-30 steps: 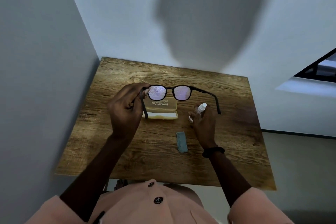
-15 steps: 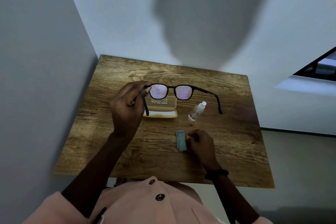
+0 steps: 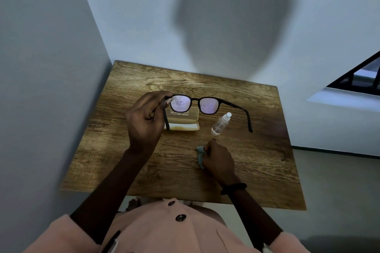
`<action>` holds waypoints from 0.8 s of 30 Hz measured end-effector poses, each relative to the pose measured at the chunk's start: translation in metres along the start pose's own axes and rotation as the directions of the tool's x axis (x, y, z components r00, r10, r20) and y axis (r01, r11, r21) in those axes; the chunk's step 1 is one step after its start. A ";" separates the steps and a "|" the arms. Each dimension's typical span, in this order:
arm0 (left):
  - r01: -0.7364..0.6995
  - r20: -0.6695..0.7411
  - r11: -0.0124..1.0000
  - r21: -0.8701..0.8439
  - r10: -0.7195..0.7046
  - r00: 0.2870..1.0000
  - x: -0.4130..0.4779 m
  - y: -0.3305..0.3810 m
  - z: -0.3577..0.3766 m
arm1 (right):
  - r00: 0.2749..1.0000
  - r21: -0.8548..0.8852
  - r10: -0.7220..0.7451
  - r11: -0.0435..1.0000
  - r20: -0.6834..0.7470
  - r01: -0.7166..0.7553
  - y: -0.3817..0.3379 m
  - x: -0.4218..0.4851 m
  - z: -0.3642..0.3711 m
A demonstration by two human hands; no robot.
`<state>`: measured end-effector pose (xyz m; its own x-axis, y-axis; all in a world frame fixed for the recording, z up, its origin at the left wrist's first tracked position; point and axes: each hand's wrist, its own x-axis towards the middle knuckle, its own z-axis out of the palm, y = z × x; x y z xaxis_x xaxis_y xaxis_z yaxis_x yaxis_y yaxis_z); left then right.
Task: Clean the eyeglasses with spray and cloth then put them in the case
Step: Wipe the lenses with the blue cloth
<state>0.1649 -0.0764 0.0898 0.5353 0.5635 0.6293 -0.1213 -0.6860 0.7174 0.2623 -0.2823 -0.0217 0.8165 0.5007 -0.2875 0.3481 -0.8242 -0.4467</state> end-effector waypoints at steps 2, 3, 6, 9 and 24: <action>0.004 -0.007 1.000 -0.003 -0.004 1.000 -0.002 0.001 -0.003 | 1.000 0.074 0.007 0.997 0.000 -0.007 0.003 -0.004 -0.003; 0.003 -0.011 1.000 -0.006 -0.003 1.000 -0.002 0.002 -0.005 | 1.000 0.123 0.027 0.992 0.001 -0.027 0.004 -0.005 -0.005; 0.000 -0.019 1.000 -0.012 0.000 1.000 -0.003 0.004 -0.008 | 0.995 0.243 0.097 0.966 -0.022 -0.089 0.008 -0.006 -0.009; -0.002 -0.018 1.000 -0.021 0.002 1.000 -0.004 0.005 -0.011 | 0.991 0.310 0.132 0.944 -0.026 -0.117 0.011 -0.007 -0.012; 0.007 -0.019 1.000 -0.020 -0.007 1.000 -0.006 0.008 -0.014 | 0.987 0.794 0.163 0.600 0.003 -0.101 -0.017 -0.028 -0.032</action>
<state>0.1491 -0.0785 0.0959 0.5204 0.5769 0.6296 -0.1344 -0.6728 0.7276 0.2484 -0.2903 0.0207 0.8609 0.3608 -0.3586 -0.2393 -0.3348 -0.9114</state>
